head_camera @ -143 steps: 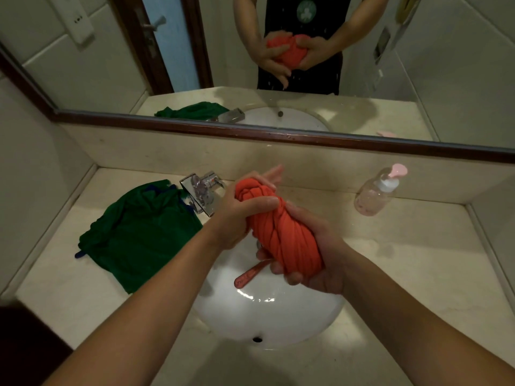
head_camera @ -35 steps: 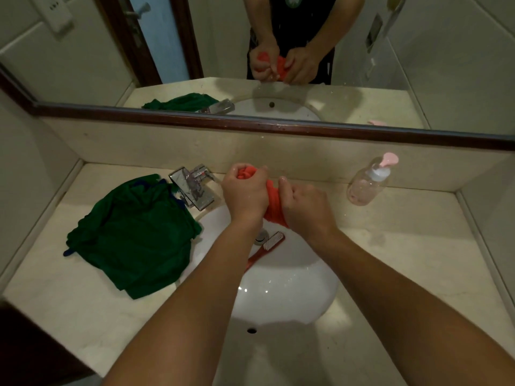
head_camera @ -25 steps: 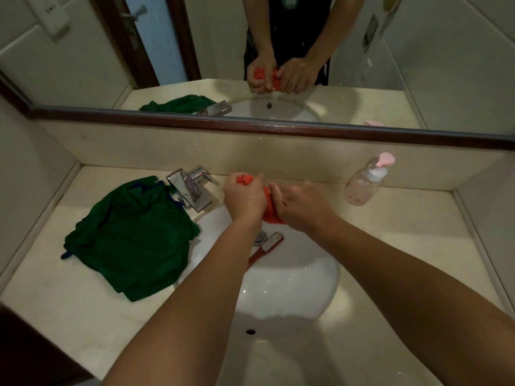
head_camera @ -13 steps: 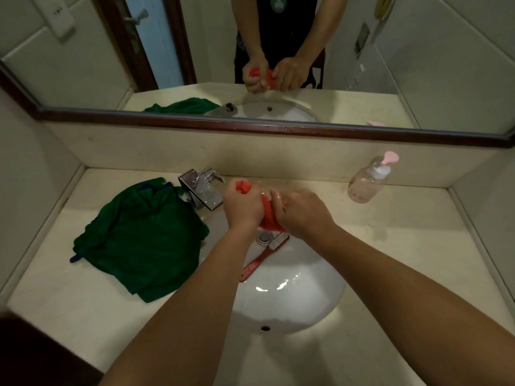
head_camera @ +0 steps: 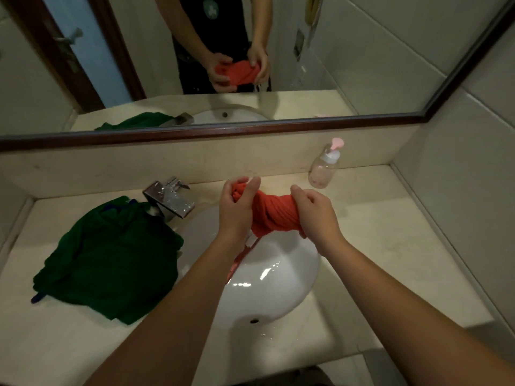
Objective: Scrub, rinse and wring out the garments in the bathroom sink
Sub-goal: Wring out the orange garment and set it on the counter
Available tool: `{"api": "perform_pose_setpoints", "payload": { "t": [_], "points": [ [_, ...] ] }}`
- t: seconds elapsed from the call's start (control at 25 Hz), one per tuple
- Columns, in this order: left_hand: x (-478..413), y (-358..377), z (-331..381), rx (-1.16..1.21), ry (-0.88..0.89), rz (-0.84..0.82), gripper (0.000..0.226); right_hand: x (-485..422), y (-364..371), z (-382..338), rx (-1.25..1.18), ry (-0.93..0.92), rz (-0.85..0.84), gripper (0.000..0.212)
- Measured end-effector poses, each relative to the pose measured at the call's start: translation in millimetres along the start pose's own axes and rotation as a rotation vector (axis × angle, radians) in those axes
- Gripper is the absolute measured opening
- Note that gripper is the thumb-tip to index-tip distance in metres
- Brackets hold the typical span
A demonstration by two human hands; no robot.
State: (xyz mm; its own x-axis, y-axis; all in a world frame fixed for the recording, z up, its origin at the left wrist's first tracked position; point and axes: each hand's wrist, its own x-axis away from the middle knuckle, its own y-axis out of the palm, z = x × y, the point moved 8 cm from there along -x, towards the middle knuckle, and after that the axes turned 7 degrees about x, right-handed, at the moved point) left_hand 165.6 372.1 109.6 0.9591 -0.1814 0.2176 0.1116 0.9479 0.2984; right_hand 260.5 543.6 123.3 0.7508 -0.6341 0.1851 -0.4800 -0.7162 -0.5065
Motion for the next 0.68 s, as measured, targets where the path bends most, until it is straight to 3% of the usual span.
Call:
{"api": "perform_pose_setpoints", "payload": {
  "t": [0.24,0.44,0.68],
  "points": [
    [10.7,72.7,-51.1,-0.162,-0.102,0.006,0.065,-27.1,-62.4,53.7,-0.007,0.078,0.057,0.051],
    [4.5,154.8,-123.8,-0.054,-0.319,0.065,0.05,-80.8,-121.7,111.0,0.083,0.091,0.062,0.044],
    [-18.7,233.3,-180.5,-0.131,-0.281,0.099,0.04,-152.1,-180.7,171.0,0.093,0.084,0.099,0.035]
  ]
}}
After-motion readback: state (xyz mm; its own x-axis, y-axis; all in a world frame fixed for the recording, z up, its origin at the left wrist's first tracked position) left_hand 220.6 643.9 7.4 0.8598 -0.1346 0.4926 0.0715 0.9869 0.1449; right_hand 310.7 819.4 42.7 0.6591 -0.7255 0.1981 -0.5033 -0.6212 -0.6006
